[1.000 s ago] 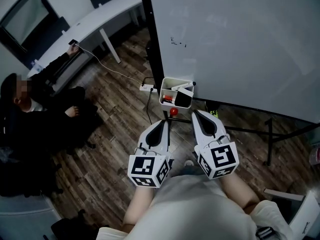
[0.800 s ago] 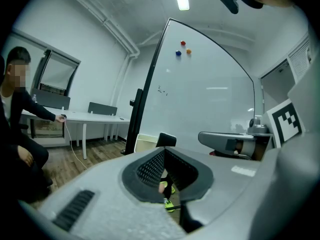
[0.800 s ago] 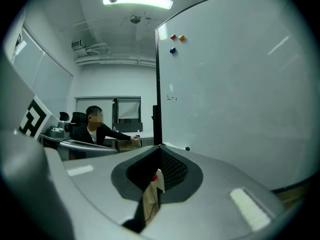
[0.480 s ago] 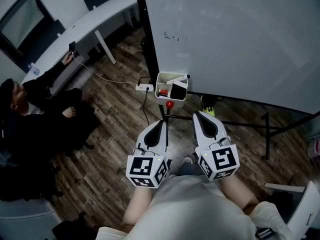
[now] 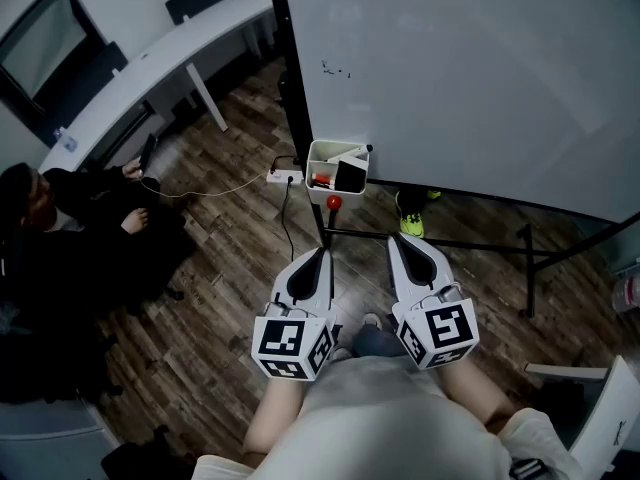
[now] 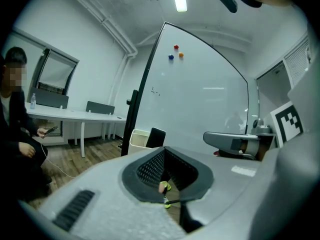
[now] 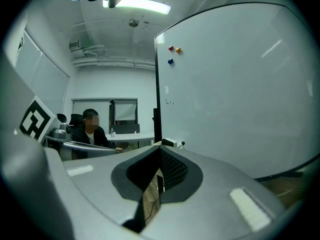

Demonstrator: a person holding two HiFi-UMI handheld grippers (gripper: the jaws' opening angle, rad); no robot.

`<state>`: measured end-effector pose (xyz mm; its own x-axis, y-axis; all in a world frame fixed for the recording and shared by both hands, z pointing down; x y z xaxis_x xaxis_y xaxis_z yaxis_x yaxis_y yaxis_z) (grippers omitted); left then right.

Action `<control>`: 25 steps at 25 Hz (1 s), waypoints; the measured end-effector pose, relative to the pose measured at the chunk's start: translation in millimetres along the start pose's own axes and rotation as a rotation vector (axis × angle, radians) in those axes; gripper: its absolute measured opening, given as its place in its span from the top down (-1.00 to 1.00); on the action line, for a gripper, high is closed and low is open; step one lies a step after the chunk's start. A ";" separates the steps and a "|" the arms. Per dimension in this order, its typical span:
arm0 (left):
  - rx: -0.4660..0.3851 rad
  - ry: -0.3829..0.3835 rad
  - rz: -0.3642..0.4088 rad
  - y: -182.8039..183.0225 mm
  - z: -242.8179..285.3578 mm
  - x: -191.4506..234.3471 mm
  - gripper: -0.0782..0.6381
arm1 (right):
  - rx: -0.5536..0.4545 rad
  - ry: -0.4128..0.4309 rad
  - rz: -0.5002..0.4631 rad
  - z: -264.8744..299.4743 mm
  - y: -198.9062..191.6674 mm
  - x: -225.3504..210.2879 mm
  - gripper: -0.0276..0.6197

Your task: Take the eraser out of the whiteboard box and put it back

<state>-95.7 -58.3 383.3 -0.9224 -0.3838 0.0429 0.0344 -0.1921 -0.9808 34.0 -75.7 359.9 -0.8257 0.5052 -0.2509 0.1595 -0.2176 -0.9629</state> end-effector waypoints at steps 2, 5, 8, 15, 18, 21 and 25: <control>0.002 -0.001 -0.001 -1.9 -3.6 -1.8 0.77 | 0.006 0.000 -0.003 -4.5 -2.4 1.8 0.91; 0.006 0.000 -0.001 -4.8 -8.4 -3.7 0.77 | 0.010 -0.001 -0.005 -10.0 -5.1 4.1 0.91; 0.008 0.001 0.003 -6.6 -11.3 -4.8 0.77 | 0.014 -0.002 -0.005 -12.5 -7.4 4.8 0.91; 0.007 0.002 0.004 -6.5 -14.9 -4.5 0.77 | 0.010 0.003 -0.007 -13.7 -7.5 8.9 0.91; 0.006 0.003 0.002 -6.1 -15.0 -4.5 0.77 | 0.009 0.005 -0.006 -14.0 -7.4 9.4 0.91; 0.004 0.004 0.002 -5.2 -14.9 -4.8 0.77 | 0.011 0.004 -0.012 -13.5 -7.6 9.6 0.91; 0.000 0.007 -0.001 -4.1 -15.4 -4.0 0.77 | 0.013 0.009 -0.016 -12.2 -7.9 11.4 0.91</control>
<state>-98.1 -42.1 384.2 -0.9253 -0.3770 0.0420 0.0338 -0.1923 -0.9807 29.9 -58.1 363.4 -0.8232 0.5160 -0.2368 0.1394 -0.2206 -0.9654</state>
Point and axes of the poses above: the fingertips, and each gripper's own axes: z forward along the fingers, x to its left, y out of its top, the point moved 3 cm from there along -z, backward along the fingers, and after that the axes turned 10 degrees about z, right-handed, at the moved point
